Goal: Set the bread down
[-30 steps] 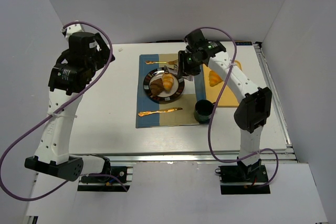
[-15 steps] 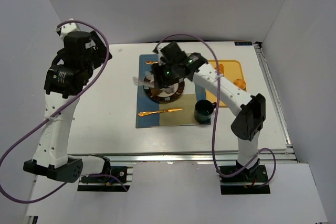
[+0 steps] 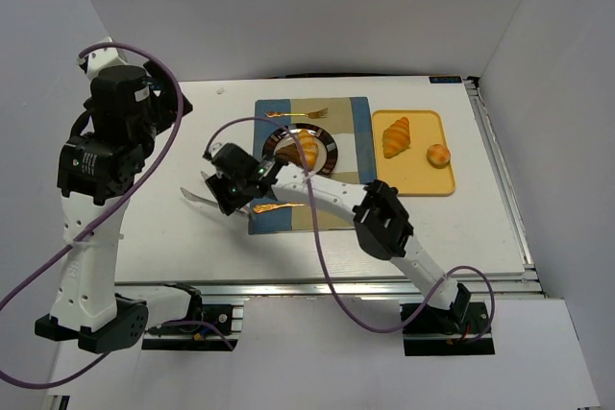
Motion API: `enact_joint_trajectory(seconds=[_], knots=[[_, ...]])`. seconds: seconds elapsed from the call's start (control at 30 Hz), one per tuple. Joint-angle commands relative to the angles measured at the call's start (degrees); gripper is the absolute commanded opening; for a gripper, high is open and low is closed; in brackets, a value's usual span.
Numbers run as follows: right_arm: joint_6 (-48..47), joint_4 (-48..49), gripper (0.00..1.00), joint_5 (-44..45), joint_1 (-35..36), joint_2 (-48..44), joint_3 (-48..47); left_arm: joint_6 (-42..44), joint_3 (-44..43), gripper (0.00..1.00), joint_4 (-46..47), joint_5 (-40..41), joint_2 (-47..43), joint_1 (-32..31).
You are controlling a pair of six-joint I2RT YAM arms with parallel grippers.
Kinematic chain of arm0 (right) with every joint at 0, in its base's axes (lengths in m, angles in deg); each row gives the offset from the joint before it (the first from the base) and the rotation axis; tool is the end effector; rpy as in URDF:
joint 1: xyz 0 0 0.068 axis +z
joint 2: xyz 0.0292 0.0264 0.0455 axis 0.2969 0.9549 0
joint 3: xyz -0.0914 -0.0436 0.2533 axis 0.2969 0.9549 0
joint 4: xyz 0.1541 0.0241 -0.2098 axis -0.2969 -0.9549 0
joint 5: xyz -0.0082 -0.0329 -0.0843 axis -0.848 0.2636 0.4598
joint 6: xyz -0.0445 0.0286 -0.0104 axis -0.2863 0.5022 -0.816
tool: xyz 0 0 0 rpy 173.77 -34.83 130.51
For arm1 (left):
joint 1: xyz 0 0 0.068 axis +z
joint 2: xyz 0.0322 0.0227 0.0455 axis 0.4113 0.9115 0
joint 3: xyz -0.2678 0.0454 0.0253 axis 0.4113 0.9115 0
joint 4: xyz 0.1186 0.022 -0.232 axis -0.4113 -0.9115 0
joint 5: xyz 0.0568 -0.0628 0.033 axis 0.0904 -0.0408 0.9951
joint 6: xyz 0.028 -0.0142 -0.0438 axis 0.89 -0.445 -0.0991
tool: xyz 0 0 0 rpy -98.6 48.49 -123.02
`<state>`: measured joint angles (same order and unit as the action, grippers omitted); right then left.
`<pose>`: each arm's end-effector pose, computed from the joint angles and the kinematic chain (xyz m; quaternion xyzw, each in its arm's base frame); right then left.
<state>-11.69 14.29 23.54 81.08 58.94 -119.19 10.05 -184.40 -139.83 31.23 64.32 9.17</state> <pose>0.2343 0.4761 0.2508 -0.3649 0.8407 0.2568 0.3068 0.1734 -0.0289 0.5182 -0.2448 0.7925 -0.0075 0.5586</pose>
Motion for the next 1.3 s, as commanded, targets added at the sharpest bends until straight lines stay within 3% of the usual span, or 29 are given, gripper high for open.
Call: enact_joint_trajectory(seconds=[0.0,0.1,0.37,0.6,0.7,0.87,1.03,1.2,1.27], knots=[[4.1,3.0,0.57,9.5,2.9,1.3,0.3,0.3,-0.1,0.98,-3.3,0.4,-1.8,0.1],[6.4,4.7,0.57,12.9,4.6,2.0,3.3,0.4,2.4,0.98,-3.7,-0.1,-3.4,0.1],[9.0,7.8,0.57,10.0,8.1,1.6,13.7,1.4,9.7,0.98,-2.6,-1.9,-7.0,0.1],[10.6,4.5,0.62,11.6,10.5,4.8,8.8,1.9,12.9,0.98,-2.4,-3.6,-9.4,0.1],[10.5,3.5,0.73,12.5,10.7,4.5,7.7,2.1,12.8,0.98,-2.5,-3.4,-9.9,0.1],[9.4,3.5,0.89,12.6,10.7,0.9,6.8,1.8,7.7,0.98,-2.6,-2.0,-9.1,0.1],[5.9,1.1,0.89,13.8,10.7,-2.2,2.6,1.9,-3.4,0.98,-2.4,0.5,-5.9,0.1],[2.8,-3.8,0.89,19.1,10.5,-11.2,2.4,2.1,-4.8,0.98,4.1,1.2,-7.7,0.1],[3.5,-5.9,0.89,21.4,9.3,-17.8,6.8,2.0,-4.0,0.98,5.6,2.0,-8.7,0.1]])
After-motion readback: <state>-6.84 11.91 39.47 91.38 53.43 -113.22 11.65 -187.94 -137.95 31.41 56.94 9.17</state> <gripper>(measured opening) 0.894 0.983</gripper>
